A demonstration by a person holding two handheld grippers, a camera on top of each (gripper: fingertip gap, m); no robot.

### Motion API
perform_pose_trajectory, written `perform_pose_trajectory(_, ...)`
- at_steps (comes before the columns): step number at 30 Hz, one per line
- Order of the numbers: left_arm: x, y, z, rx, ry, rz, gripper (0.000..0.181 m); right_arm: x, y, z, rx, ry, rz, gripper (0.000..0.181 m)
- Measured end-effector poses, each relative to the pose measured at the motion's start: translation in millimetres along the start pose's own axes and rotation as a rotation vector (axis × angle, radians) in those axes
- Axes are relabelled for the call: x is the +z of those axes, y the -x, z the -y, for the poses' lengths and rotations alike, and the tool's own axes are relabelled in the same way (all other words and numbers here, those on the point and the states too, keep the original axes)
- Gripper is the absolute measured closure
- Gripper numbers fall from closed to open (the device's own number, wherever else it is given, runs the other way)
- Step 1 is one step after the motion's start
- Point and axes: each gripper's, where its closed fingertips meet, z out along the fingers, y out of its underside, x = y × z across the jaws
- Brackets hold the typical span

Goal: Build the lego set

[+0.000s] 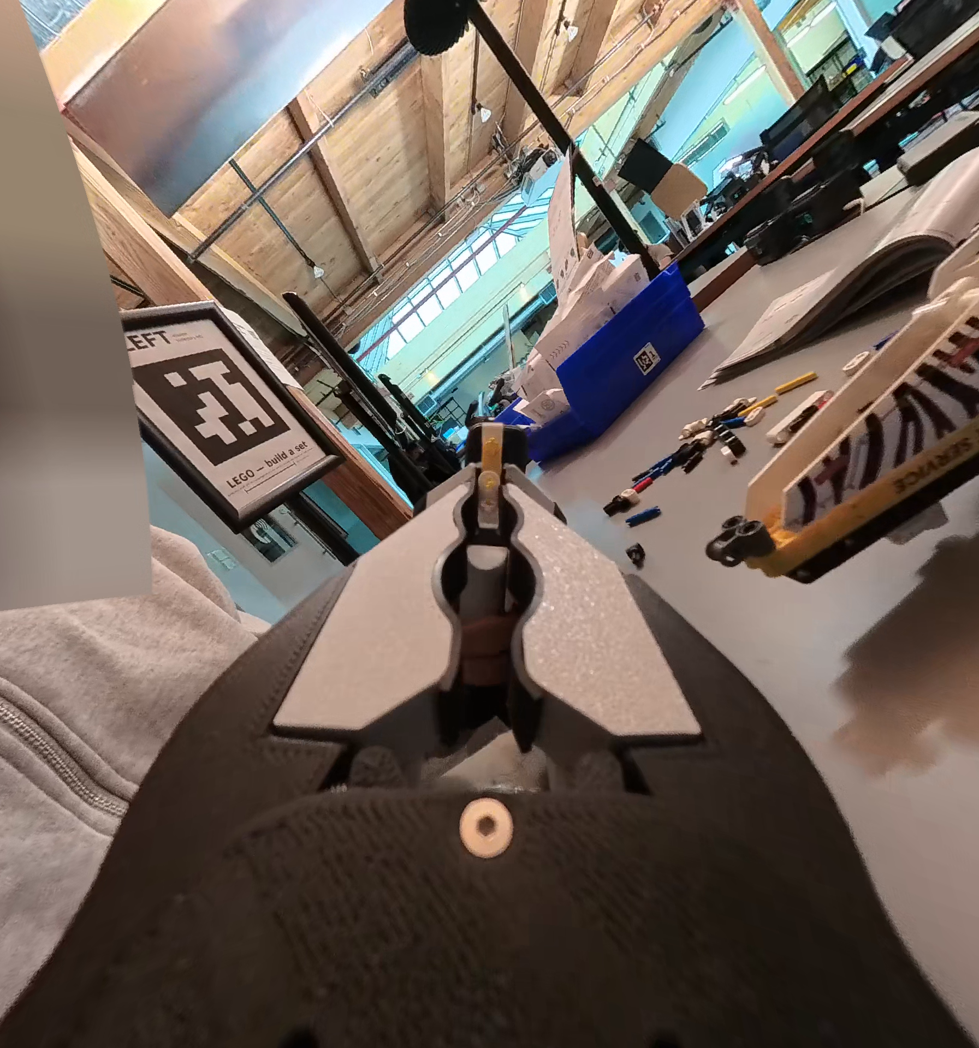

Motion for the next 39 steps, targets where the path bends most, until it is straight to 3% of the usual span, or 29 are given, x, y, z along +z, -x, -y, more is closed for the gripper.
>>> perform_pose_trajectory(1, 0.2, 0.3, -0.2, 0.002, 0.001, 0.002, 0.175, 0.0, -0.8, 0.1, 0.005, -0.002, 0.000, 0.178)
perform_pose_trajectory(19, 2.6, 2.3, -3.6, 0.021, 0.010, 0.022, 0.176, -4.8, -2.5, -5.0, 0.064, 0.081, 0.011, 0.178)
perform_pose_trajectory(39, 3.8, 6.0, -4.5, 0.013, -0.036, 0.054, 0.176, -6.8, -6.2, -6.0, 0.119, 0.063, 0.015, 0.177)
